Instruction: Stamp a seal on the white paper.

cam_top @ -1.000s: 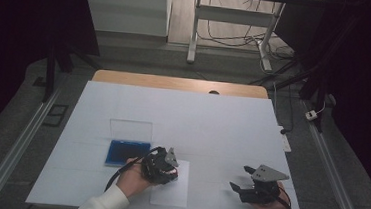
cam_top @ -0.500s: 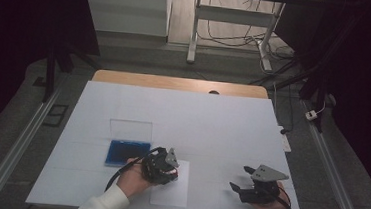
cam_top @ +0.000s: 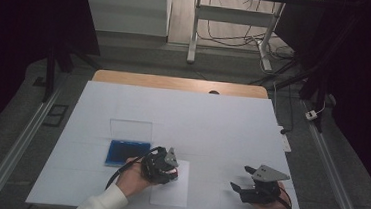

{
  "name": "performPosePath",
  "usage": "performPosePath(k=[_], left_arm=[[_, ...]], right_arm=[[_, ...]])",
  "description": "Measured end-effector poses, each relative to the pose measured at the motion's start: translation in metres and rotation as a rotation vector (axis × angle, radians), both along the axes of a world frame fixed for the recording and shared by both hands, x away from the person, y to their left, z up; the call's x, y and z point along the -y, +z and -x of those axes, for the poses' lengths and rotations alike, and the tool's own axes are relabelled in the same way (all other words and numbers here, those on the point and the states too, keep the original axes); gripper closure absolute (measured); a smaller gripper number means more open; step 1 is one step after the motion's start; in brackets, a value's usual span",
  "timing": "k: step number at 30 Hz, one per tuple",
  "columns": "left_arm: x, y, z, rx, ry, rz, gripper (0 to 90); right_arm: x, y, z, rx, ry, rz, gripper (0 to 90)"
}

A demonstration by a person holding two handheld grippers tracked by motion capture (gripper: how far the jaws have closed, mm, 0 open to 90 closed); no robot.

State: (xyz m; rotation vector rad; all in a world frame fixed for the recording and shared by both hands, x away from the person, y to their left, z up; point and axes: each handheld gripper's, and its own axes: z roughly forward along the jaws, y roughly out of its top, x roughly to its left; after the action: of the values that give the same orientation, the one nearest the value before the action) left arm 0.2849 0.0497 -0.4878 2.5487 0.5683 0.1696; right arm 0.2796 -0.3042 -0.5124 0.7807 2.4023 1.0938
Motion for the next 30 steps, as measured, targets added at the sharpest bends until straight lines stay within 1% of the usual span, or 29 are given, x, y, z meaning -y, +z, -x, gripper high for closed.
performPosePath(k=[1,2,4,6,9,11,15,17,22,30], left_arm=[[-0.002,0.001,0.0,0.0,-0.001,0.007,70.2],[-0.004,0.003,0.001,0.002,0.005,0.028,70.1],[-0.009,0.012,0.001,0.012,0.022,0.085,70.1],[-0.014,0.023,0.002,0.029,0.031,0.13,70.1],[-0.018,0.038,0.004,0.046,0.033,0.181,70.0],[-0.02,0.045,0.005,0.055,0.032,0.201,69.9],[-0.021,0.05,0.008,0.048,0.027,0.223,69.9],[-0.022,0.05,0.008,0.05,0.026,0.224,69.9],[-0.025,0.051,0.008,0.053,0.032,0.226,69.9],[-0.035,0.052,0.006,0.058,0.055,0.23,69.9]], right_arm=[[0.0,0.0,0.0,0.0,-0.002,-0.003,21.5],[0.001,0.0,0.0,0.0,0.0,-0.001,21.5],[0.002,0.0,0.0,0.002,-0.004,-0.006,21.6],[0.003,0.001,0.0,0.005,-0.005,-0.001,21.5],[0.003,0.002,0.0,0.007,-0.009,0.0,21.6],[0.003,0.002,0.001,0.008,-0.01,-0.004,21.6],[0.003,0.002,0.002,0.007,-0.012,-0.004,21.5],[0.003,0.002,0.001,0.008,-0.009,-0.011,21.5],[0.004,0.002,0.002,0.008,-0.008,-0.009,21.5],[0.004,0.002,0.001,0.007,-0.01,-0.01,21.6]])
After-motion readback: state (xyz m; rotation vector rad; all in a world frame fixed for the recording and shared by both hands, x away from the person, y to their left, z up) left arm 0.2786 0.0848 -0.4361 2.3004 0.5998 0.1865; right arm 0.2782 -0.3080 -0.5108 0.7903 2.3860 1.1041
